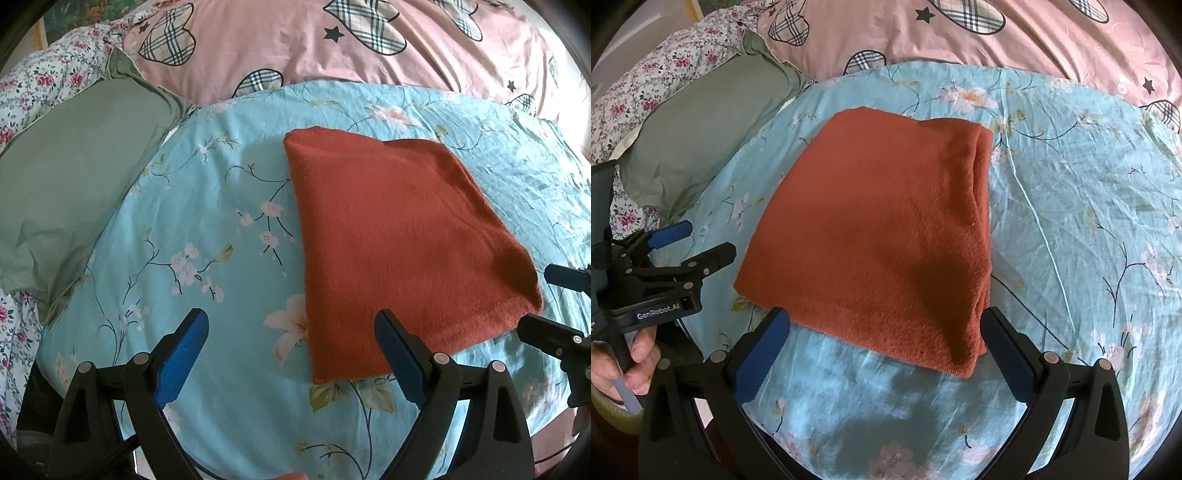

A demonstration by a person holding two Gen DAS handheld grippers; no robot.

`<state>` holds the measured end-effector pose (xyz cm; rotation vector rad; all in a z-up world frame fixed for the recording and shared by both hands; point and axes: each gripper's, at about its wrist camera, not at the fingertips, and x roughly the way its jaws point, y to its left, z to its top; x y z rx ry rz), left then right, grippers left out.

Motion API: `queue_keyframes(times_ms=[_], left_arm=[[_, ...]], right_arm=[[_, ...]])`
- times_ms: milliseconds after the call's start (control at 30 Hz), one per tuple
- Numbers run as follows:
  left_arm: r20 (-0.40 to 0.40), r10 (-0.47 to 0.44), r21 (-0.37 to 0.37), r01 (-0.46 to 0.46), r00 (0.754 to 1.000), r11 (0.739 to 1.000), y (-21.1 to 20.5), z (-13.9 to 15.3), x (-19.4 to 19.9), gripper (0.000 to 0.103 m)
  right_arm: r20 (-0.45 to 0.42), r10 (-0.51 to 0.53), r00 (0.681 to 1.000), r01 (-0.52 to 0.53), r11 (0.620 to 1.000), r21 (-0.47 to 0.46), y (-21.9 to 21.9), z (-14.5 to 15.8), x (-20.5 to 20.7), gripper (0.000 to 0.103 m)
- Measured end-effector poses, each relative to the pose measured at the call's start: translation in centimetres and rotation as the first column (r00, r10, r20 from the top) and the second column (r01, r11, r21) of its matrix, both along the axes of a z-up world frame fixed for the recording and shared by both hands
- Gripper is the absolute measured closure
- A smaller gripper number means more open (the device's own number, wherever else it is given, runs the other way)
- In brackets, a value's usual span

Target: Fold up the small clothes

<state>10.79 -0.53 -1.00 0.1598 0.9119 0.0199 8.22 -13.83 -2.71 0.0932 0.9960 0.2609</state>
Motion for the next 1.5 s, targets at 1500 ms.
queue_keyframes(times_ms=[1500], left_arm=[[0.043,-0.041,-0.050,0.043,0.998,0.998,0.5,1.7,-1.8,0.011]], right_arm=[[0.021,0.009,1.000,-0.009,1.000,-0.001,0.5,1.1,-0.9,0.000]])
